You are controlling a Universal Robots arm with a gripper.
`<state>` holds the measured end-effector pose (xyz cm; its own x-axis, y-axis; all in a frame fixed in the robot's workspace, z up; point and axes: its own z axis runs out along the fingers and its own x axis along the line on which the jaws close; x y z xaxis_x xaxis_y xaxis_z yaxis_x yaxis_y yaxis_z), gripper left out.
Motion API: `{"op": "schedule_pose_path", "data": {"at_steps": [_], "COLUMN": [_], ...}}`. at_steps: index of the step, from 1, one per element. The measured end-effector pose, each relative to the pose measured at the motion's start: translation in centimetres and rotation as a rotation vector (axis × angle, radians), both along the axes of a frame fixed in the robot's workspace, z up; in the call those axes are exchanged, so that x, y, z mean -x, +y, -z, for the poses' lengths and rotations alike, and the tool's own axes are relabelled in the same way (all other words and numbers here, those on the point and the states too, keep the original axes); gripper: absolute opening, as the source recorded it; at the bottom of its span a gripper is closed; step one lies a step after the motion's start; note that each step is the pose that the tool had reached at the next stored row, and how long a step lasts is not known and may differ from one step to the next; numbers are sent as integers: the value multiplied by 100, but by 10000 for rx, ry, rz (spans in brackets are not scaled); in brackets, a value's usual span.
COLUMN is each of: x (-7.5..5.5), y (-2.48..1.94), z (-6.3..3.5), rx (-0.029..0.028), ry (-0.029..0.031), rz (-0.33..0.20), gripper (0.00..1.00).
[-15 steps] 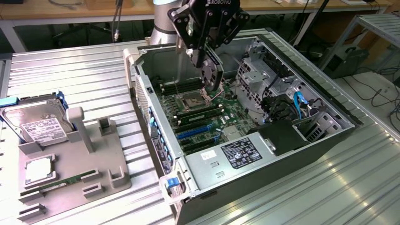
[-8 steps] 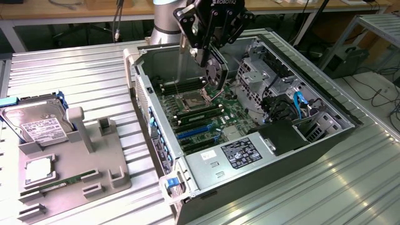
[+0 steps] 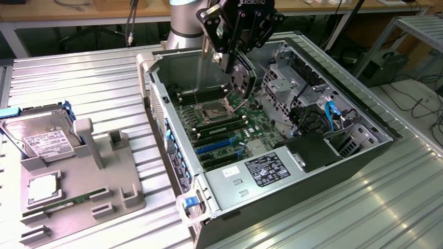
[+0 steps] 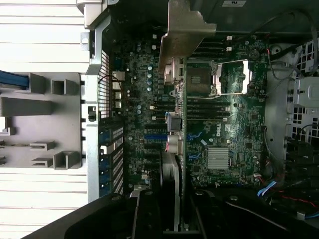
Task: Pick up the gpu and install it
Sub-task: 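Pick up the gpu and move the gpu toward the slot, then insert the gpu into the slot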
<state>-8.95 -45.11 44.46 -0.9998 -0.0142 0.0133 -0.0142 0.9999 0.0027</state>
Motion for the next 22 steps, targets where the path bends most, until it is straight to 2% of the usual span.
{"op": "schedule_pose_path", "data": {"at_steps": [12, 22], "x": [0, 0], "y": [0, 0], "z": [0, 0], "rx": [-1, 0], "ry": [0, 0], "rz": [-32, -576], "gripper": [27, 27]}}
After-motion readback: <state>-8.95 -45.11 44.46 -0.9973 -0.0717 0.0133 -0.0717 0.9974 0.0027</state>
